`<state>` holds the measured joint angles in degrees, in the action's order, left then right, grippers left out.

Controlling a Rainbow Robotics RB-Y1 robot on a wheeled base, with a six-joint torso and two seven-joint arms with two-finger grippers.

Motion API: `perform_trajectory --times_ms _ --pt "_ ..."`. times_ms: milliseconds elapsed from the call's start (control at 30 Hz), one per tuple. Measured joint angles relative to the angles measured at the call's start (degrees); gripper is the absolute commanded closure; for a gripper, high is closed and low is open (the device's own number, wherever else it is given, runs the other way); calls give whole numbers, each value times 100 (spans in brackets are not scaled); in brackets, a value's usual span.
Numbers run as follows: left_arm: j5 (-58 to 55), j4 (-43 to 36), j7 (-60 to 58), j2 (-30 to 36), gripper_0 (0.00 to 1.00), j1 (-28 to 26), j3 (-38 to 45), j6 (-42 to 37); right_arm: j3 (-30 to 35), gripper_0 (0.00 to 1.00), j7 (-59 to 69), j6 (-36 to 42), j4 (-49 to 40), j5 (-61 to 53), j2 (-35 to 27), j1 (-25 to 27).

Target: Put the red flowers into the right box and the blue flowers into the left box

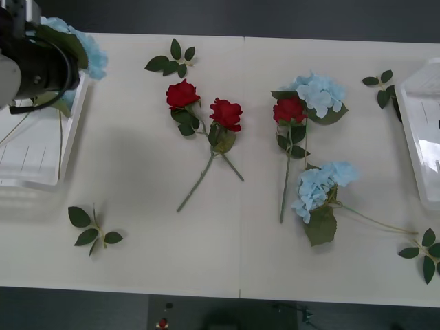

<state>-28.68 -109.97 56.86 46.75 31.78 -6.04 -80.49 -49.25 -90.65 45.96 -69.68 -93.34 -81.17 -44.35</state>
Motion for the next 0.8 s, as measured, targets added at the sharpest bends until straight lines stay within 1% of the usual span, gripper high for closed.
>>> perform_trajectory --times_ms 67,133,200,233,300,433,567,600,633,667,700,767,800 --pt "-367 568 275 411 100 120 19 599 0 0 -254 0 -439 -422 -120 48" --pt "-577 1066 962 800 100 183 13 1152 6 0 -378 0 -905 -678 -276 160" --pt "-803 1476 1714 1116 100 193 14 1516 59 0 -620 -3 -1300 -864 -422 336" --pt "-907 1649 1937 1251 100 193 14 1611 127 0 -853 -5 -1464 -958 -470 451" --pt "-1105 1939 2018 1468 100 192 14 1766 326 0 -1377 -6 -1684 -1010 -523 721" --pt "-1696 2500 2266 1828 100 164 21 2122 860 0 -2154 -33 -1947 -900 -526 1402" --pt "-1969 2774 3424 1948 99 -101 280 2460 1263 0 -2752 -214 -2168 -441 -514 2120" --pt "-1969 2803 3602 1948 92 -209 382 2566 1357 0 -2940 -228 -2216 -356 -505 2305" --pt "-1968 2822 3667 1947 72 -321 466 2712 1457 0 -3135 -247 -2263 -279 -485 2495" --pt "-1967 2834 3665 1947 47 -429 522 2867 1558 0 -3296 -294 -2320 -174 -455 2680" --pt "-1965 2845 3665 1947 34 -539 553 3027 1700 0 -3436 -369 -2401 -26 -405 2890" --pt "-1962 2853 3665 1947 16 -718 554 3274 2044 0 -3586 -524 -2611 293 -282 3365" --pt "-1962 2854 3665 1947 12 -781 544 3357 2234 0 -3596 -583 -2742 440 -218 3614"
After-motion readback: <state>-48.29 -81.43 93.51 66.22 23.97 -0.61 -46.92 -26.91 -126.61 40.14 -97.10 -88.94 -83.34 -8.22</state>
